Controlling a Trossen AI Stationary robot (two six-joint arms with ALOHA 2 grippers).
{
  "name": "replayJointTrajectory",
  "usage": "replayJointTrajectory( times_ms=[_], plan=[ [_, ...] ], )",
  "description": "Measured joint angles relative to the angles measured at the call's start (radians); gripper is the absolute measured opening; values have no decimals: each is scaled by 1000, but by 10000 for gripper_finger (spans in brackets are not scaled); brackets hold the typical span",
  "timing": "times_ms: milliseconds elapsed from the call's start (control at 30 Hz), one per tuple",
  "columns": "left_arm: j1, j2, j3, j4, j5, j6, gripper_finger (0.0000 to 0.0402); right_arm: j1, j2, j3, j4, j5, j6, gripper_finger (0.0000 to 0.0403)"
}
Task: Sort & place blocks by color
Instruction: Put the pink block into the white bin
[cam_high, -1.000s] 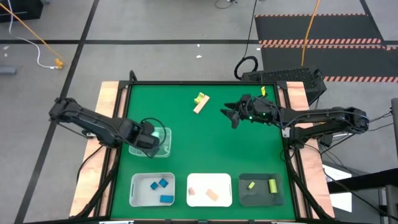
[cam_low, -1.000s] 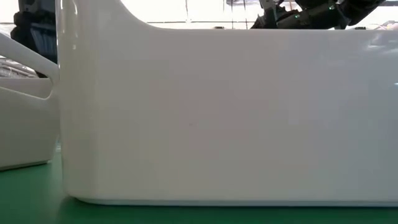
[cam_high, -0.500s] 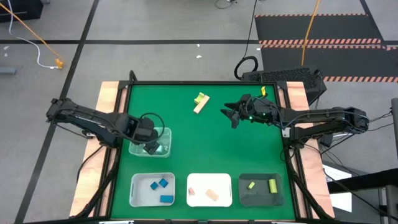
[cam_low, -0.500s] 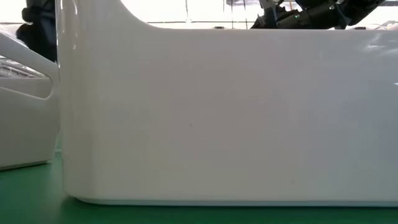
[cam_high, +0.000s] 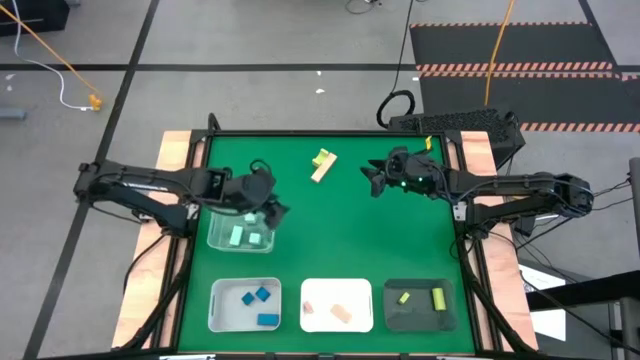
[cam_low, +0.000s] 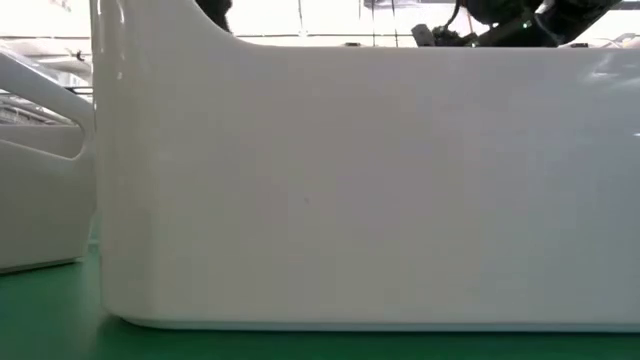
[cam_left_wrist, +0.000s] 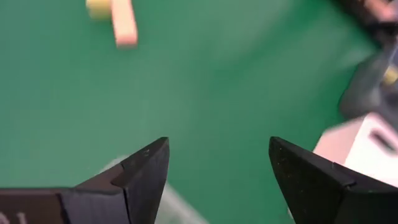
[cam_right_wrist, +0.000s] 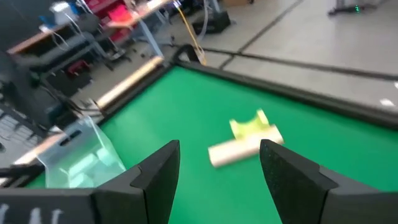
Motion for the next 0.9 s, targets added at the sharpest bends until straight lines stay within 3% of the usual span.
replayJointTrajectory(
  times_ms=[200,400,900],
  plan=[
    [77,53,0,203,-8,156,274,-6,0,0,-122,-4,28,212],
    [142,132,0,290,-8,270,282,-6,0,0,-232,-4,25,212],
    [267,357,0,489,-18,361,324,2,0,0,-234,-9,45,212]
  ],
)
